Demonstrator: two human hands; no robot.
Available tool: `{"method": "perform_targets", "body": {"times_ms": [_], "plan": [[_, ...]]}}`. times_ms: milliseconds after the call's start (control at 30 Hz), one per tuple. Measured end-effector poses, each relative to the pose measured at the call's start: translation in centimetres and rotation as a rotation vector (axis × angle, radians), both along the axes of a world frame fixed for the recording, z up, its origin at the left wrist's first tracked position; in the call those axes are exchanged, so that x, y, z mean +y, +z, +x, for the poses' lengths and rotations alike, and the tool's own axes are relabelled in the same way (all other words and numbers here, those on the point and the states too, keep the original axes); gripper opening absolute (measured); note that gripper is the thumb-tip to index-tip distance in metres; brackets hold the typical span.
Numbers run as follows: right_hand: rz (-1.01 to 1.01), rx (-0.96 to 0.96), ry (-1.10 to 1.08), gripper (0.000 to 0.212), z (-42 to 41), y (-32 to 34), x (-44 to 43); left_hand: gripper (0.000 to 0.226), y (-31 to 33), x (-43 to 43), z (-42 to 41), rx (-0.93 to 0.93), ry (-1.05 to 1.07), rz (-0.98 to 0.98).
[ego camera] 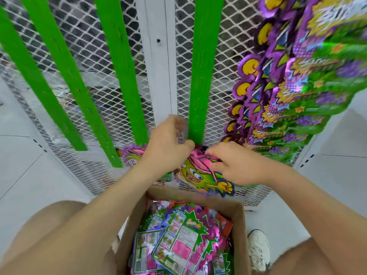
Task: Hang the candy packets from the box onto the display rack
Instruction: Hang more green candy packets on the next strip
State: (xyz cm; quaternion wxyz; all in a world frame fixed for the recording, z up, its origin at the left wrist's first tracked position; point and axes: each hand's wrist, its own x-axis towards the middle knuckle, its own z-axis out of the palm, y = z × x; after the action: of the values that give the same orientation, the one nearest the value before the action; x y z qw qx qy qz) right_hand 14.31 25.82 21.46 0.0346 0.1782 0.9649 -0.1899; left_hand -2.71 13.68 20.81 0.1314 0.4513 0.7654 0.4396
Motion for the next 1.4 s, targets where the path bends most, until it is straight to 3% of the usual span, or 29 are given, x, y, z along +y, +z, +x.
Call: {"method": "perform_targets", "body": {"times_ms": [100, 200, 233, 367, 500, 733, 900, 1200, 1400], "plan": [[0.107, 0.022, -0.027, 0.027, -0.3, 0.0, 0.5, 0.043, -0.1, 1.7, 0.5, -0.037, 0.040, 0.010], [0.139, 0.210, -0.086, 0.030, -0.7, -0.1, 1.0, 0.014, -0.1, 2.2, 0.3, -0.013, -0.004, -0.014], [0.136, 0.252, -0.109, 0.031, -0.9, -0.2, 1.2, 0.014, 0.0, 2.2, 0.1, -0.003, -0.041, -0.020], [0.064, 0.249, -0.113, 0.040, -1.0, 0.5, 1.1, 0.043, 0.5, 1.9, 0.0, 0.004, -0.181, -0.083], [0.029, 0.205, -0.104, 0.024, -0.4, 0.2, 1.2, 0.053, 0.9, 1.6, -0.1, 0.008, -0.187, -0.111], [-0.136, 0.526, -0.320, 0.007, 0.0, -0.5, -0.7, 0.068, 0.8, 0.0, -0.4, -0.046, -0.226, -0.177], [-0.155, 0.639, -0.414, 0.014, -0.4, -1.0, -1.3, 0.055, 1.0, -0.8, -0.2, 0.016, -0.276, -0.153], [-0.102, 0.516, -0.452, 0.024, -1.2, -1.9, -2.1, 0.039, 0.0, -1.0, -0.7, -0.155, -0.235, -0.146], [-0.075, 0.557, -0.447, 0.023, -0.7, -1.2, -2.4, 0.051, -0.5, -1.0, -1.2, -0.270, -0.277, -0.176]]}}
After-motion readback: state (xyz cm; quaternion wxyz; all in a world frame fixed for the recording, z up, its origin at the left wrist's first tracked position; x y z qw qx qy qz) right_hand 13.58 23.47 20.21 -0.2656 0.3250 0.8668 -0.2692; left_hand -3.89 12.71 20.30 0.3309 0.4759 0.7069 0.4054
